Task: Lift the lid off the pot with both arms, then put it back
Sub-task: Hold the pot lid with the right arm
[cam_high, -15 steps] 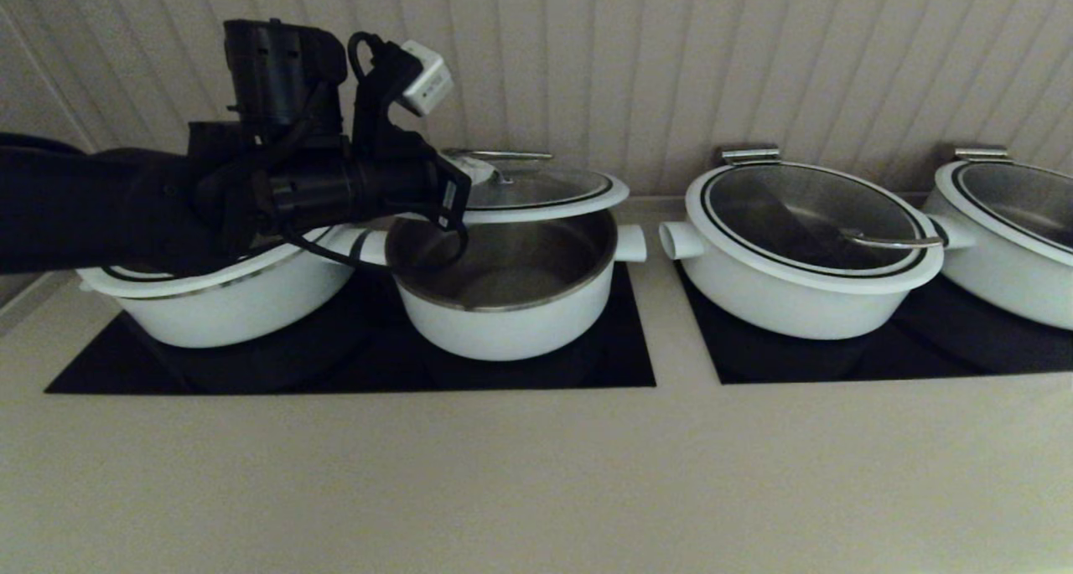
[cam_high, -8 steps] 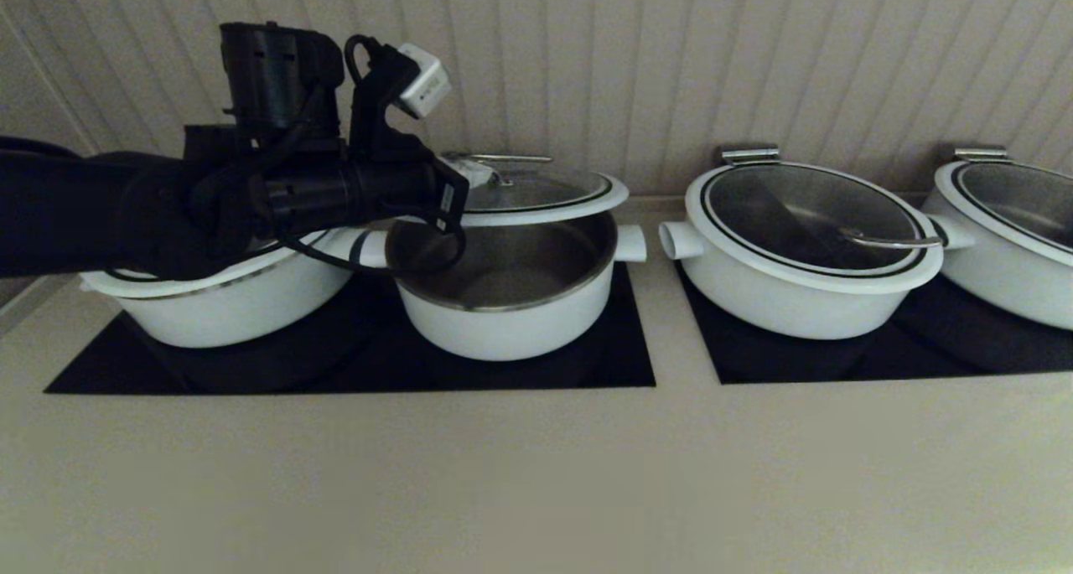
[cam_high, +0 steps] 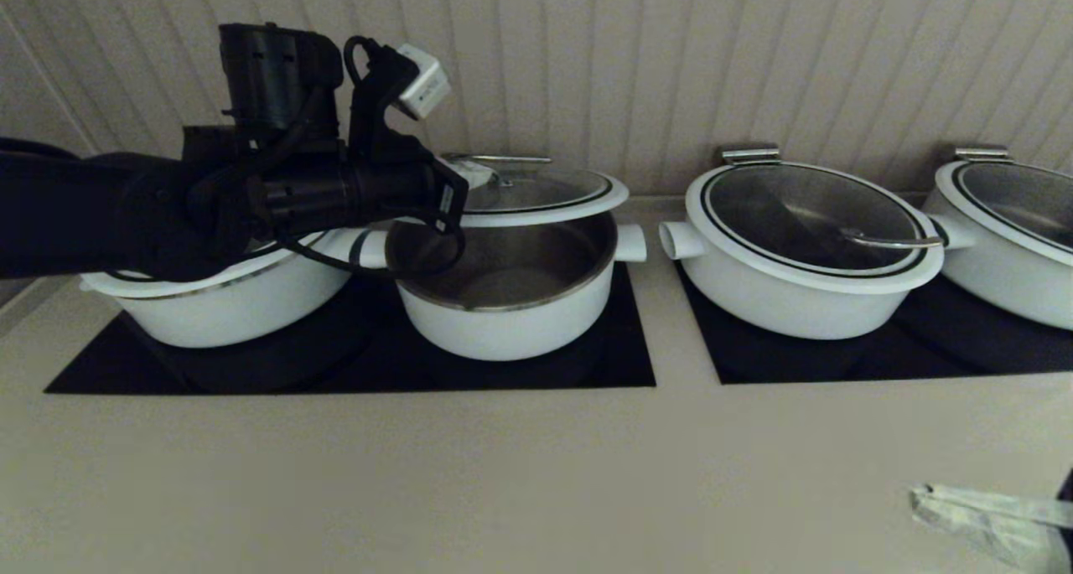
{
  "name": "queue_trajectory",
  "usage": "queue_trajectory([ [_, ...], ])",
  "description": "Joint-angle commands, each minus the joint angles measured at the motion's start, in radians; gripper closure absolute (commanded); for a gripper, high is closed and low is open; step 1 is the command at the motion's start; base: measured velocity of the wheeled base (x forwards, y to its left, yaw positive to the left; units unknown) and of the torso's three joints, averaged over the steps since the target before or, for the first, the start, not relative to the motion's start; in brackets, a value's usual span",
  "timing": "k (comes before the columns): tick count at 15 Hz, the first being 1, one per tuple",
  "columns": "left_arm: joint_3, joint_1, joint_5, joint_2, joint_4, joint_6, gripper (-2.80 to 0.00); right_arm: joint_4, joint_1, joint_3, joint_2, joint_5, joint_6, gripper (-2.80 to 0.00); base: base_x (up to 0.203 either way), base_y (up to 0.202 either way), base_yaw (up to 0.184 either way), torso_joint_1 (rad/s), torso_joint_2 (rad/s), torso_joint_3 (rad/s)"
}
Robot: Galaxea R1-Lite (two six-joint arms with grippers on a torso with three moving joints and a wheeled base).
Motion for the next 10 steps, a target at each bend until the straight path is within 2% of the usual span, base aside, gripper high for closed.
queue_trajectory([
  [1, 0.001, 0.0, 0.001, -0.002, -0.001, 0.0, 0.0, -0.141, 0.075, -0.004, 0.259, 0.015, -0.002, 0.0, 0.0, 0.0, 0.0, 0.0, 0.0, 0.0],
  [3, 0.0, 0.0, 0.001, -0.003, -0.001, 0.0, 0.0, -0.284, 0.105, -0.027, 0.381, 0.02, 0.013, 0.0, 0.0, 0.0, 0.0, 0.0, 0.0, 0.0],
  [7, 0.017, 0.0, 0.001, -0.003, -0.003, 0.0, 0.0, -0.354, 0.119, -0.168, 0.529, 0.023, 0.036, 0.0, 0.0, 0.0, 0.0, 0.0, 0.0, 0.0],
  [10, 0.023, 0.0, 0.003, -0.005, -0.003, 0.0, 0.0, -0.494, 0.123, -0.261, 0.681, 0.018, 0.04, 0.0, 0.0, 0.0, 0.0, 0.0, 0.0, 0.0],
])
